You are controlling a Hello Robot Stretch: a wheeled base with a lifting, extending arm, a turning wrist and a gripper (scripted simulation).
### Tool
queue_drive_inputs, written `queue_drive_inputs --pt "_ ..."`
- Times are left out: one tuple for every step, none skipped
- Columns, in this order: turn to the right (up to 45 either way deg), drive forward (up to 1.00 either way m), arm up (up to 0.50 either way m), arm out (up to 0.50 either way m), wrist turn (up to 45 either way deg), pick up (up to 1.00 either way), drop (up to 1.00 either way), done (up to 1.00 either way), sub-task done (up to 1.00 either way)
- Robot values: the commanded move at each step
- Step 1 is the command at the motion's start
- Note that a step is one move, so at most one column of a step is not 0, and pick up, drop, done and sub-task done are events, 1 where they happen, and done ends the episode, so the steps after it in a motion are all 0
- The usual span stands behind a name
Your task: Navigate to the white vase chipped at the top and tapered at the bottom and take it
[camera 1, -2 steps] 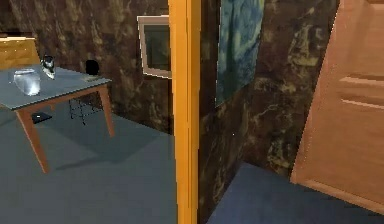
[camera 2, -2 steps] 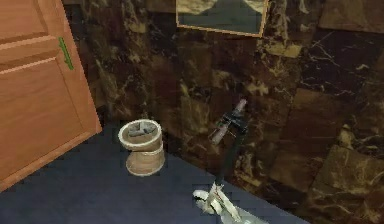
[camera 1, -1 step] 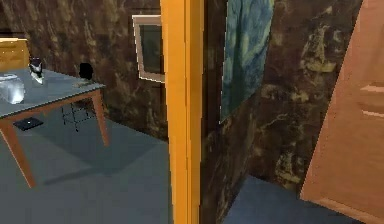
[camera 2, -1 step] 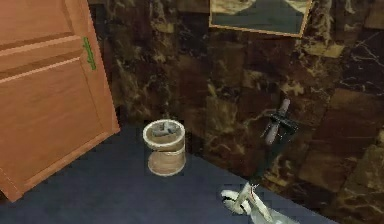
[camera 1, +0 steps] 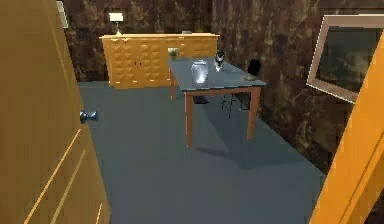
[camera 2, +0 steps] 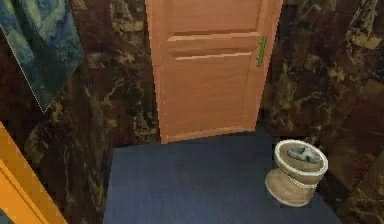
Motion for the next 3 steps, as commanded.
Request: queue_drive_inputs --pt "-6.0 0.00 0.00 0.00 0.0 0.00 0.00 0.00 0.00" --pt "0.0 1.00 0.00 0.00 0.0 0.00 0.00 0.00 0.00" --pt "0.0 0.50 0.00 0.00 0.0 0.00 0.00 0.00 0.00"
